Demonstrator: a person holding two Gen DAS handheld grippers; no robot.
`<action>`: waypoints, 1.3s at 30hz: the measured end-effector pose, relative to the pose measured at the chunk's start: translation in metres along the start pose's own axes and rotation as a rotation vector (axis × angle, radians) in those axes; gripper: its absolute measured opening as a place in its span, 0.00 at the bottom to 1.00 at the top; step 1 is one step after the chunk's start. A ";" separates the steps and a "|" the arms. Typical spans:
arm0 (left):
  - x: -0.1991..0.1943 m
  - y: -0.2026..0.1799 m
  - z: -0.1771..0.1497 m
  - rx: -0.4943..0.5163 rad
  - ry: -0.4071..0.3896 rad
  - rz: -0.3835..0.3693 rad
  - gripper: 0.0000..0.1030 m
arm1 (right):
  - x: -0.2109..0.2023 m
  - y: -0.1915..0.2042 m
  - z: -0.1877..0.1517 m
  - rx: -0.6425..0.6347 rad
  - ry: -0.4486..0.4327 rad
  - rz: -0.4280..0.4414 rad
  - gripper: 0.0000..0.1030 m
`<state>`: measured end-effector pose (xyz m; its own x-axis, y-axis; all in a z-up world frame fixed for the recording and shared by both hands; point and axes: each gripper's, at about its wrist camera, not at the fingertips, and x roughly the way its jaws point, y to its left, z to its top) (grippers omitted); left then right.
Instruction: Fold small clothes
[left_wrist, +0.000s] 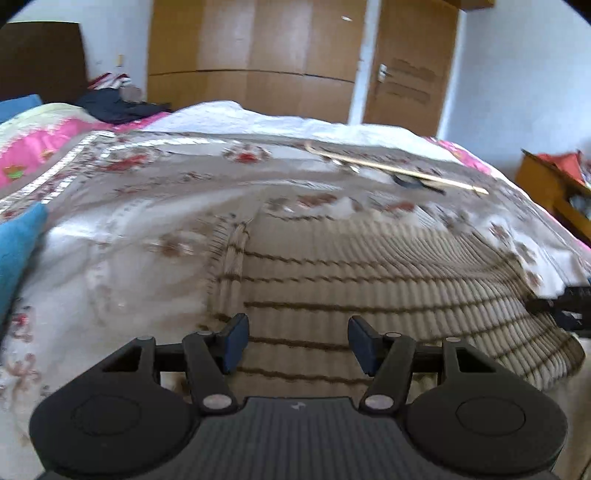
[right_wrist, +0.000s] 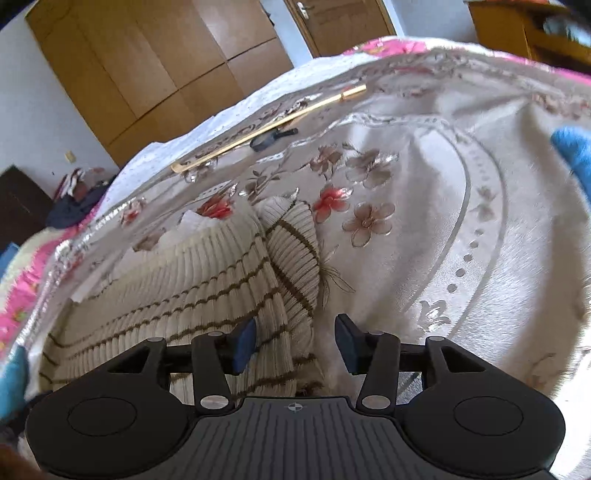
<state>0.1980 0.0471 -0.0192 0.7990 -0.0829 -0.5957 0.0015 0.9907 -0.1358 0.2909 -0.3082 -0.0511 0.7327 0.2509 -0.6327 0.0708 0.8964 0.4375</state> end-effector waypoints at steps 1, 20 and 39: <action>0.002 -0.003 -0.001 0.002 0.010 -0.012 0.68 | 0.002 -0.001 0.002 0.002 0.000 0.010 0.46; -0.009 0.052 0.013 -0.220 -0.056 0.179 0.68 | 0.013 -0.006 0.005 0.056 0.049 0.142 0.49; 0.033 -0.056 0.004 0.096 -0.056 -0.021 0.69 | 0.031 -0.027 0.010 0.209 0.077 0.227 0.21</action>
<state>0.2272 -0.0105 -0.0284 0.8303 -0.1006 -0.5481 0.0743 0.9948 -0.0700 0.3186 -0.3282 -0.0758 0.6929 0.4700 -0.5468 0.0545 0.7221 0.6897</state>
